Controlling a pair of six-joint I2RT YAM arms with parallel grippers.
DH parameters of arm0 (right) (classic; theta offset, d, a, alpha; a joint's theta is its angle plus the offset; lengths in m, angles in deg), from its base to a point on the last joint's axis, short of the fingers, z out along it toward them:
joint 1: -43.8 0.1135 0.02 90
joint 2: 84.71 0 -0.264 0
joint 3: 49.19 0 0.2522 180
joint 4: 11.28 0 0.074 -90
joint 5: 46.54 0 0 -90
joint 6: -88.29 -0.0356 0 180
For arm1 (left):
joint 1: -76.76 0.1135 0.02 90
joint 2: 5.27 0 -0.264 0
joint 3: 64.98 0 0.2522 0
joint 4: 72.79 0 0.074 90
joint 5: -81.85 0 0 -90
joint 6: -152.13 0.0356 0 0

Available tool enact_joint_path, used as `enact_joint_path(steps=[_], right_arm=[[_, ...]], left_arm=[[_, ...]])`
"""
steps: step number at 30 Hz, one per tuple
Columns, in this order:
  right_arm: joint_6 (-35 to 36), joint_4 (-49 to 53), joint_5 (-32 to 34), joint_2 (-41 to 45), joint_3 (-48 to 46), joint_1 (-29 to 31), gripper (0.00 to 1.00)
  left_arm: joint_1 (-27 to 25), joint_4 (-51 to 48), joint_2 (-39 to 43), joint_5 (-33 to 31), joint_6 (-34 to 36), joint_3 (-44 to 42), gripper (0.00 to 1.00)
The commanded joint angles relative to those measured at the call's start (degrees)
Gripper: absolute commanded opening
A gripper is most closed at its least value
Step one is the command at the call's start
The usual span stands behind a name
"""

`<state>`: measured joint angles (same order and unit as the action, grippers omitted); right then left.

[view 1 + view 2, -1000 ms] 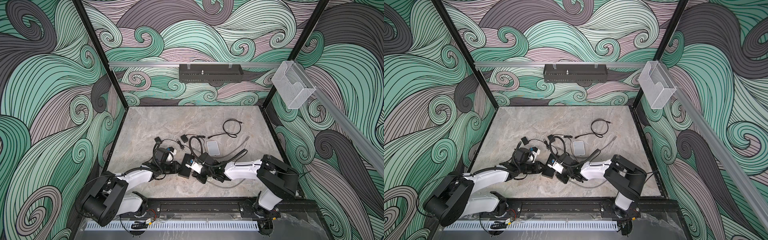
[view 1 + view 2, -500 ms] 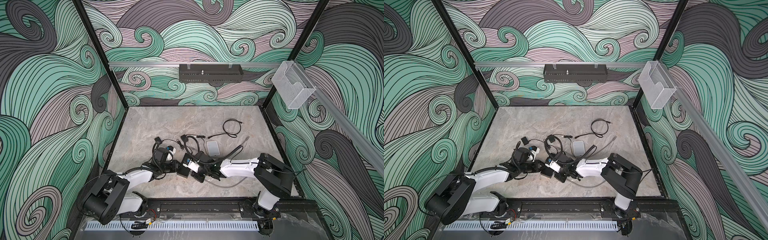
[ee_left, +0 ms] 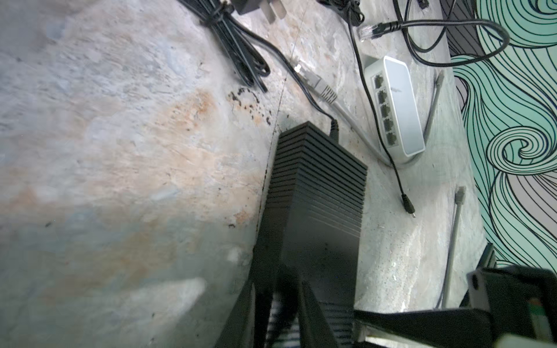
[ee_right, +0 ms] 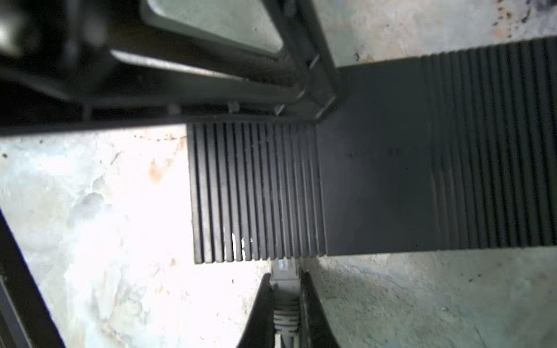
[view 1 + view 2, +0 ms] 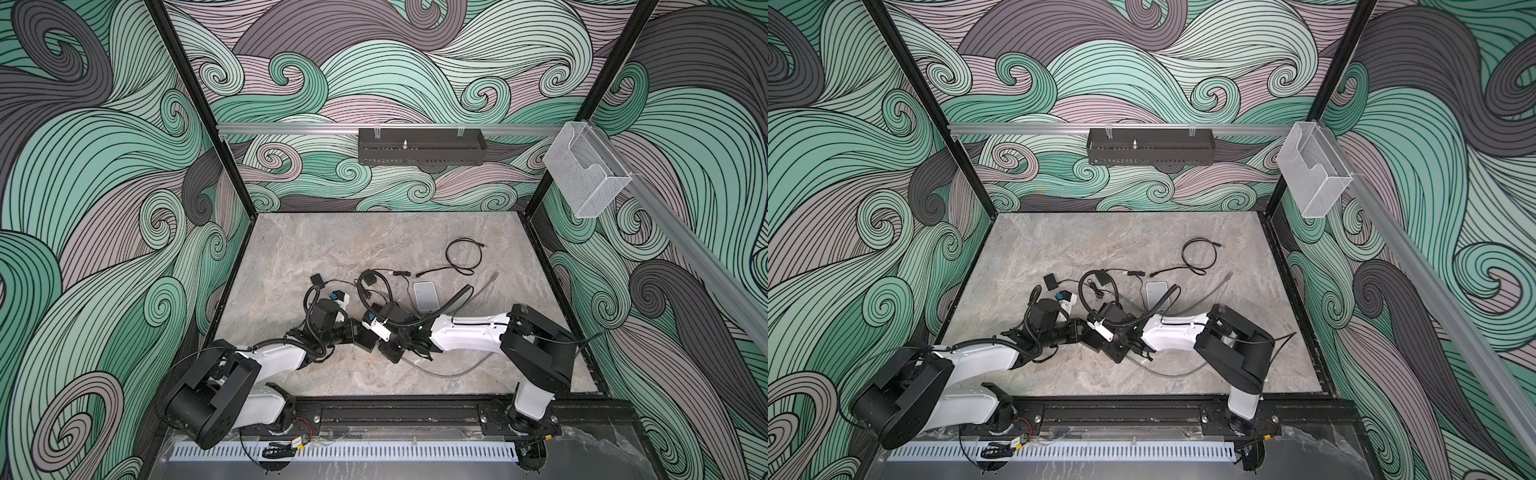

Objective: Insert the plug into the switch port

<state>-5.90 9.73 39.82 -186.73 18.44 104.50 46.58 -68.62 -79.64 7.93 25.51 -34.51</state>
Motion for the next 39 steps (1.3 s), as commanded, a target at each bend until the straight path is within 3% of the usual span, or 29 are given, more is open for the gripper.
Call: enact_joint_path(steps=[1,13,18,31,39], right_arm=[[-5.8,-22.0,7.1,-1.5,3.2,-0.2,0.00],[-2.3,-31.3,3.7,4.9,-3.8,0.7,0.00],[-1.3,-29.5,3.7,6.2,-3.8,0.8,0.00],[-1.2,-20.1,4.0,-5.1,9.9,0.7,0.00],[0.5,-17.4,3.0,-2.5,12.1,0.7,0.00]], left_arm=[[-5.4,-10.0,-0.8,12.8,-2.1,-3.5,0.23],[-5.7,-10.7,-0.2,12.1,-2.0,-3.9,0.24],[-5.7,-11.3,0.0,11.7,-1.6,-3.6,0.24],[-7.2,-9.8,-0.8,12.2,-2.4,-3.4,0.24],[-7.6,-9.4,-0.8,12.0,-2.9,-3.7,0.24]])
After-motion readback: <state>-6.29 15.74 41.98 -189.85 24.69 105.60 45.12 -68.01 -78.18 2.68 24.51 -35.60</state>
